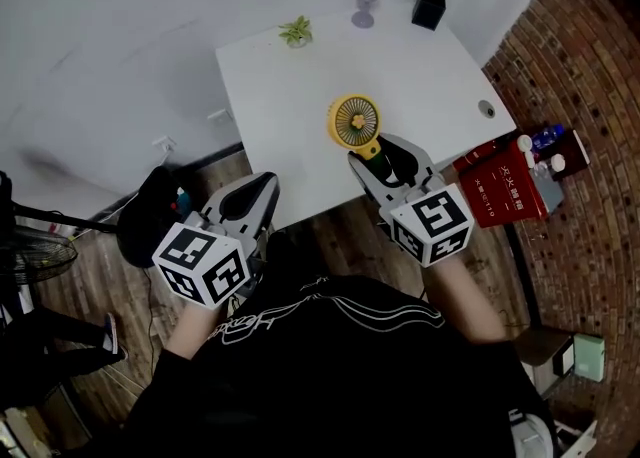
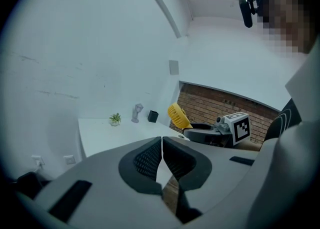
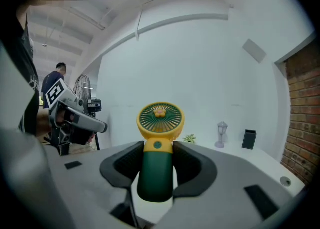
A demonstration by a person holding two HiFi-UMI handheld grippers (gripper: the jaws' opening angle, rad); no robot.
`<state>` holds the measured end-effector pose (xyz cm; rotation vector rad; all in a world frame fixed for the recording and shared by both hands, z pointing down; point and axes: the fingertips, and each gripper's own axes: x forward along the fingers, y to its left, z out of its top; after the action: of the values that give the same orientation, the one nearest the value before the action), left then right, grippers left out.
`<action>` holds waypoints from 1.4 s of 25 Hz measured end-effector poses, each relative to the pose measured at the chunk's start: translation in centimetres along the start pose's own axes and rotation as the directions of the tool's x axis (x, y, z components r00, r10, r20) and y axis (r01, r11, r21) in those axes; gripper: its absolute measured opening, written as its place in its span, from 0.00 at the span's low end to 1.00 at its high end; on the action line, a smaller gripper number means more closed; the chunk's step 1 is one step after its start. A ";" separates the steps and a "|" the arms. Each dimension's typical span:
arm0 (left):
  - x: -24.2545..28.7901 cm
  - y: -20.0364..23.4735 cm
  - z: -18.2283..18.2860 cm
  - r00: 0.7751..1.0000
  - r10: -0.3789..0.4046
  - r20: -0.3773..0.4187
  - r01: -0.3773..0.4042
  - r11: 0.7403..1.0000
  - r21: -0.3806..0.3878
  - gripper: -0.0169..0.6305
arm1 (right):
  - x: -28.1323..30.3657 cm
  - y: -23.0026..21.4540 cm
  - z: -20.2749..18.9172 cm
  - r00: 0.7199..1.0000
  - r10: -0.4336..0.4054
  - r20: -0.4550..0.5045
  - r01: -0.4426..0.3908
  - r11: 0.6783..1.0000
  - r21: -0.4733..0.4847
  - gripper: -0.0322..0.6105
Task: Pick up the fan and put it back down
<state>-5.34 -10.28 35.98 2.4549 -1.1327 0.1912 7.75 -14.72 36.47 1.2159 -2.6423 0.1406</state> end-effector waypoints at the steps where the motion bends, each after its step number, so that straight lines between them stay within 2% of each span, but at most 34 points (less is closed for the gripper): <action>1: 0.0 0.1 -0.2 1.000 0.003 -0.003 -0.003 1.000 -0.003 0.08 | 0.0 0.1 -0.1 1.000 -0.002 -0.001 0.002 1.000 0.001 0.33; 18: 1.8 3.1 0.3 0.999 0.007 -0.038 -0.007 1.000 -0.013 0.08 | 3.6 -1.3 -0.4 0.999 -0.014 -0.039 0.016 0.999 0.040 0.33; 27: 3.9 7.6 1.8 0.997 0.012 -0.079 -0.013 1.000 -0.011 0.08 | 9.4 -3.6 -1.9 0.994 -0.039 -0.107 0.044 0.998 0.051 0.33; 35: 5.4 11.4 3.5 0.996 0.019 -0.090 -0.020 1.000 -0.008 0.08 | 14.5 -5.8 -4.2 0.977 -0.069 -0.202 0.078 0.996 0.037 0.33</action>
<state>-10.57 -22.11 38.16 2.4030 -1.1167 0.2988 3.74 -28.46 44.08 1.2408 -2.4303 0.2948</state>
